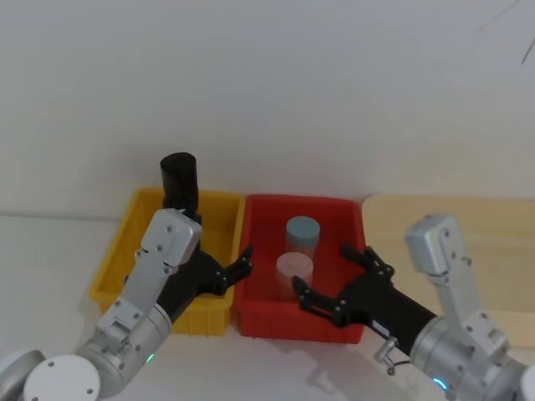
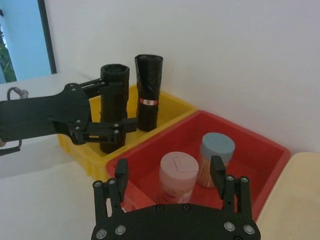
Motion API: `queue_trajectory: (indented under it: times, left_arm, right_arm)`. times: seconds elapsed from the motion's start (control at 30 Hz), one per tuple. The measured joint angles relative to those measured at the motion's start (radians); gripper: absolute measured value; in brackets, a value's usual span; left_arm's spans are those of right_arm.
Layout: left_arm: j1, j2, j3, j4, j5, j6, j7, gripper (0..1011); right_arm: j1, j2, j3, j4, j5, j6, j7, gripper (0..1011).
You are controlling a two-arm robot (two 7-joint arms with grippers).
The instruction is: Pick up the garbage bag with the one hand and transfer it to the other hand.
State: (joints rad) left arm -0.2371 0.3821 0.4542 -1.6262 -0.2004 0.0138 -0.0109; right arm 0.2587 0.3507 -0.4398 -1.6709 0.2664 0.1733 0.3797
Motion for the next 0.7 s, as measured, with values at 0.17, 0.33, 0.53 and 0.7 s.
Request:
queue_trajectory:
  times: [0.17,0.33,0.53,0.7]
  left_arm:
    - [0.000,0.000,0.000,0.000,0.000,0.000,0.000,1002]
    - [0.000,0.000,0.000,0.000,0.000,0.000,0.000,1002]
    - [0.000,0.000,0.000,0.000,0.000,0.000,0.000,1002]
    - [0.000,0.000,0.000,0.000,0.000,0.000,0.000,1002]
  right_arm:
    - [0.052,-0.020,-0.030,0.053,-0.015,0.016,0.014,1002]
    - [0.096,-0.034,-0.056,0.097,-0.030,0.035,0.028,1002]
    - [0.137,-0.045,-0.076,0.138,-0.046,0.065,0.041,1002]
    - [0.176,-0.053,-0.095,0.177,-0.062,0.097,0.055,1002]
